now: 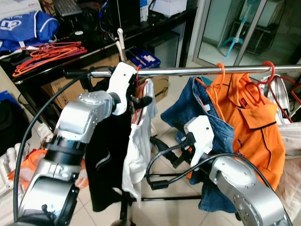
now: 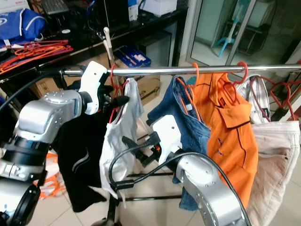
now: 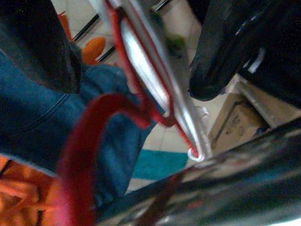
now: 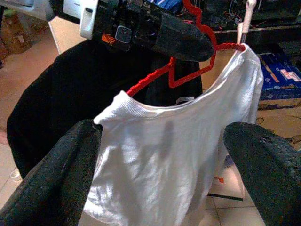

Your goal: Hang hanger

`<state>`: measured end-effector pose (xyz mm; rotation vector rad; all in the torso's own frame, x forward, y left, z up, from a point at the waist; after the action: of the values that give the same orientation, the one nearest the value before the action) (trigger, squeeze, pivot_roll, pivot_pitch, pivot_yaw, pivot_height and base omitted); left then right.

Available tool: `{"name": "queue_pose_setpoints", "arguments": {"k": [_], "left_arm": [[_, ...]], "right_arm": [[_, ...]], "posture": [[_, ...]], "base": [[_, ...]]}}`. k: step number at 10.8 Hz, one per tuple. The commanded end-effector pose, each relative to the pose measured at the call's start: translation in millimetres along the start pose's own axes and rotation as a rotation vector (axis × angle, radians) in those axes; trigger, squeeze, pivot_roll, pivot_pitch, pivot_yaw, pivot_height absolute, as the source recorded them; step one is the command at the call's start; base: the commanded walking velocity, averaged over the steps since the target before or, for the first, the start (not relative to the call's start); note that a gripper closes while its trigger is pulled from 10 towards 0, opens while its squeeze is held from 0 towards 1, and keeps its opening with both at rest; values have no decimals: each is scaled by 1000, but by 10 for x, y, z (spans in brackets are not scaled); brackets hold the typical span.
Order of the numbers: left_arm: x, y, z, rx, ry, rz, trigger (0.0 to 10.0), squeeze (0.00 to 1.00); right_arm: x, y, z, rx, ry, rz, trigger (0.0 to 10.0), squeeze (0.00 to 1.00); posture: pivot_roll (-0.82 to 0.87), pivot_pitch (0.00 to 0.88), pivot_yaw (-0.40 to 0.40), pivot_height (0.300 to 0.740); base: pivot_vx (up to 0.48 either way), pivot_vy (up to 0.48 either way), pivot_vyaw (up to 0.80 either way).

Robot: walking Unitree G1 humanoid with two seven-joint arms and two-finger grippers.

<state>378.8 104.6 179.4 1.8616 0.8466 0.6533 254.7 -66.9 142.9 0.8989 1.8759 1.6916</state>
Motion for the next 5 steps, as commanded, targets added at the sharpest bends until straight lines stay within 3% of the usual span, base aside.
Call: {"name": "queue_pose_setpoints", "arguments": {"k": [1,3,5], "left_arm": [[78,-26,-61,32,34,49,10000,0],[240,-99,-270,72,66,91,10000,0],[304,13,-470,3,51,110,10000,0]], "right_arm": [[-7,40,-14,-12,-6,-21,10000,0],[-33,40,-15,-10,-12,-29,10000,0],[-34,44,20,-9,6,-38,10000,0]], "posture": [[-24,0,77,740],[-15,0,71,740],[8,0,46,740]], "base": [[0,0,0],[0,0,0],[0,0,0]]}}
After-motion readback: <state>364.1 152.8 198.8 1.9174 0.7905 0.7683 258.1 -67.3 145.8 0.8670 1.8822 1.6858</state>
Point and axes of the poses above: a point about 5 cm out from each wrist's last joint towards the gripper, its own z axis pointing out of the wrist towards the gripper, its own y axis along the axis of the wrist's last joint, x = y × z, the point moved 4 cm from there along z, pointing out of the wrist towards the gripper, and after that the axes turned 3 degrees about z, right-handed, at the moved point
